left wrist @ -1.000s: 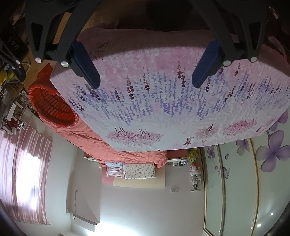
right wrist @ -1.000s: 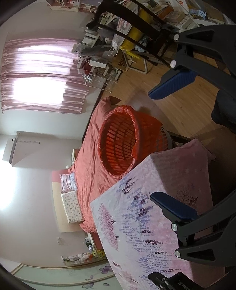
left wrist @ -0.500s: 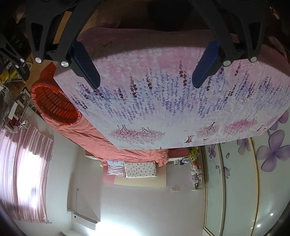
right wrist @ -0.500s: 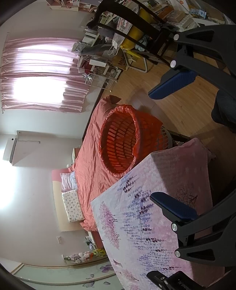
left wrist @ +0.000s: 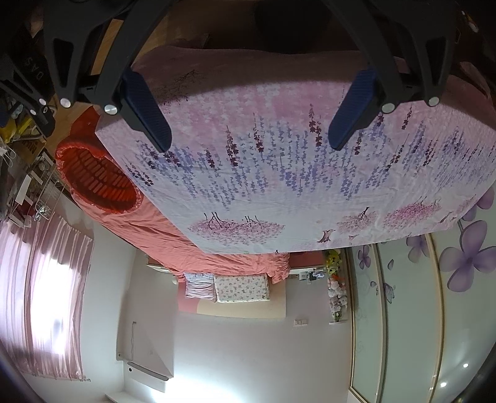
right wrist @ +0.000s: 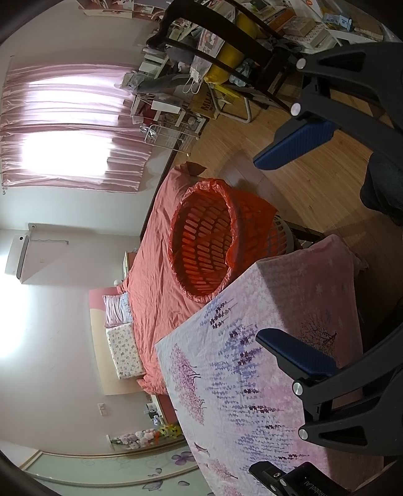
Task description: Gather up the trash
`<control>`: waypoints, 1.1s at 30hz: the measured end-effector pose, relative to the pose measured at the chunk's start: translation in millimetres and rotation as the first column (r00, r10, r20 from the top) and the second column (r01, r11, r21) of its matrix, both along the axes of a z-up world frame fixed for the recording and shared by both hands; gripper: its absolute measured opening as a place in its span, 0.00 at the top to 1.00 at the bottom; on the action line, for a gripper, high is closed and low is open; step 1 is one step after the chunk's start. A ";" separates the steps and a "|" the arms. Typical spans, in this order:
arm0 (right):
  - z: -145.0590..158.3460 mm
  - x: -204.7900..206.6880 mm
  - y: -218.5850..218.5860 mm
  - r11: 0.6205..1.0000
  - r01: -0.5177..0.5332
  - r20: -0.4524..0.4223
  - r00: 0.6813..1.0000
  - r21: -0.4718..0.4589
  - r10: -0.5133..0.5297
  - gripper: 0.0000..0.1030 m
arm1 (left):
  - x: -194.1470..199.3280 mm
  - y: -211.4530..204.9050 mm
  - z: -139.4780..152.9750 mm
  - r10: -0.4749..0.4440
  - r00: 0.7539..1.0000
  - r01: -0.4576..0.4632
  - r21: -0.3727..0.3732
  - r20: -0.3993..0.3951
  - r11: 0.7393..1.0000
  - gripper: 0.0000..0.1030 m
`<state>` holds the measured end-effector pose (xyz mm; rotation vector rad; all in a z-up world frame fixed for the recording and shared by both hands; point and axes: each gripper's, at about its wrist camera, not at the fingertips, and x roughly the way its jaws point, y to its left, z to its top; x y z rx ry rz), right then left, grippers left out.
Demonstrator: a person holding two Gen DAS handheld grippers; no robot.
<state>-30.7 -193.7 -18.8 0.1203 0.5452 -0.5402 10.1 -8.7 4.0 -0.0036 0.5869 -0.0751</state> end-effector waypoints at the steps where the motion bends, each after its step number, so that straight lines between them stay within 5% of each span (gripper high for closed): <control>1: 0.3 -0.1 0.1 1.000 0.000 0.000 1.000 0.000 0.000 0.02 | 0.1 0.0 -0.2 0.000 1.000 0.000 -0.001 -0.001 1.000 0.04; 33: 0.4 -1.0 -0.2 1.000 0.000 0.004 1.000 0.000 0.000 0.02 | -1.1 1.5 0.1 0.000 1.000 0.000 -0.001 0.002 1.000 0.04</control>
